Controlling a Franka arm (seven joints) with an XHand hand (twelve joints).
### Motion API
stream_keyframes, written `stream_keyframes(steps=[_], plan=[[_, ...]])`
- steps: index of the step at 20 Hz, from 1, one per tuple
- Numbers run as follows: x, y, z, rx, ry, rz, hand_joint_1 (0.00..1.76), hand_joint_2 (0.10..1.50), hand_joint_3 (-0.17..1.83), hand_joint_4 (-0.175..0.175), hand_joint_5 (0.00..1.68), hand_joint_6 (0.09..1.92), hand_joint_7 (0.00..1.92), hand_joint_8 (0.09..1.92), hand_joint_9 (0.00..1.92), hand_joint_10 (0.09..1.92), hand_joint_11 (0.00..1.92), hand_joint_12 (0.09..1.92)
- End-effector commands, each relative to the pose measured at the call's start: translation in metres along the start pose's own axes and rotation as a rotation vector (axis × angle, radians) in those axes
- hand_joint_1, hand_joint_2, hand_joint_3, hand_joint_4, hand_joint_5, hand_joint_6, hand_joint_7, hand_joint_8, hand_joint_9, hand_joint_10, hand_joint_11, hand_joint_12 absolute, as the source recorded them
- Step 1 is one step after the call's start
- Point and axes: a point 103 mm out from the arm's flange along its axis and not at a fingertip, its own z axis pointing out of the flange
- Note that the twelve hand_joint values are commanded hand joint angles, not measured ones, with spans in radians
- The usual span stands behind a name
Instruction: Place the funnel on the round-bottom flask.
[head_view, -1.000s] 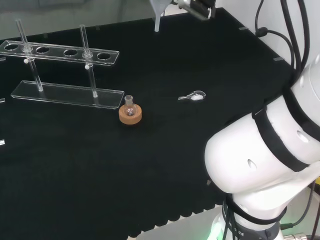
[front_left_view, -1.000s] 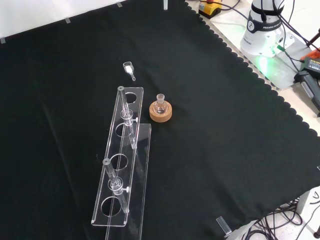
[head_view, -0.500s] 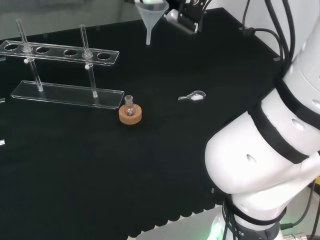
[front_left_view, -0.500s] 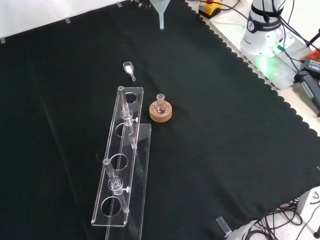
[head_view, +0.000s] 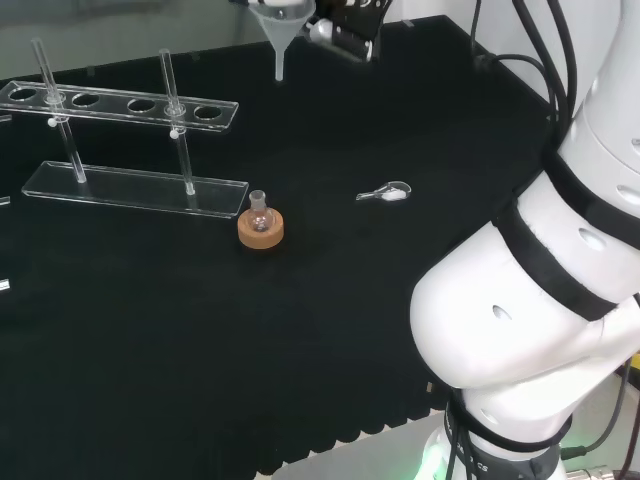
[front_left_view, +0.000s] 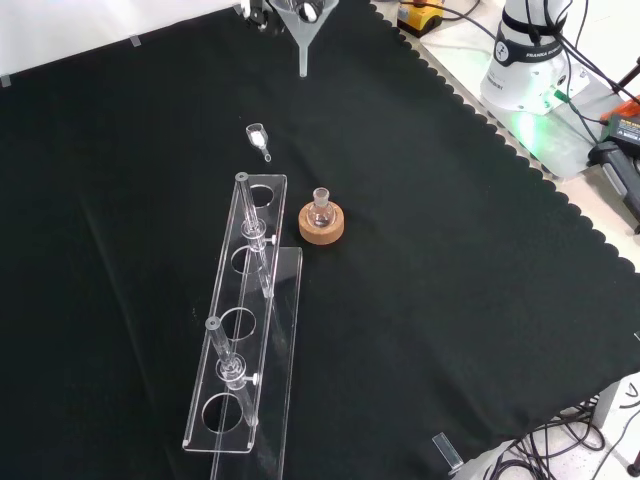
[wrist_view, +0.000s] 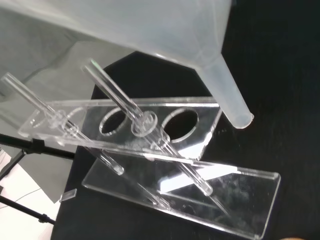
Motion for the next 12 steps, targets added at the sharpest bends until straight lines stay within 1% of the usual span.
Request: stream_keyframes(steps=[1, 4, 7, 12], plan=[[-0.034, 0.005, 0.074, -0.009, 0.026, -0.036, 1.08, 0.72, 0.78, 0.175, 1.50, 1.34, 1.92, 1.13, 1.92, 1.36, 1.92, 1.25], [-0.035, 0.006, 0.091, 0.004, 0.030, -0.052, 1.08, 0.72, 0.78, 0.175, 1.50, 1.34, 1.92, 1.13, 1.92, 1.36, 1.92, 1.25], [-0.039, 0.007, 0.107, 0.025, 0.045, -0.052, 1.08, 0.72, 0.78, 0.175, 1.50, 1.34, 1.92, 1.13, 1.92, 1.36, 1.92, 1.25], [-0.044, 0.009, 0.131, 0.036, 0.048, -0.055, 1.08, 0.71, 0.78, 0.175, 1.50, 1.34, 1.92, 1.13, 1.92, 1.36, 1.92, 1.25]])
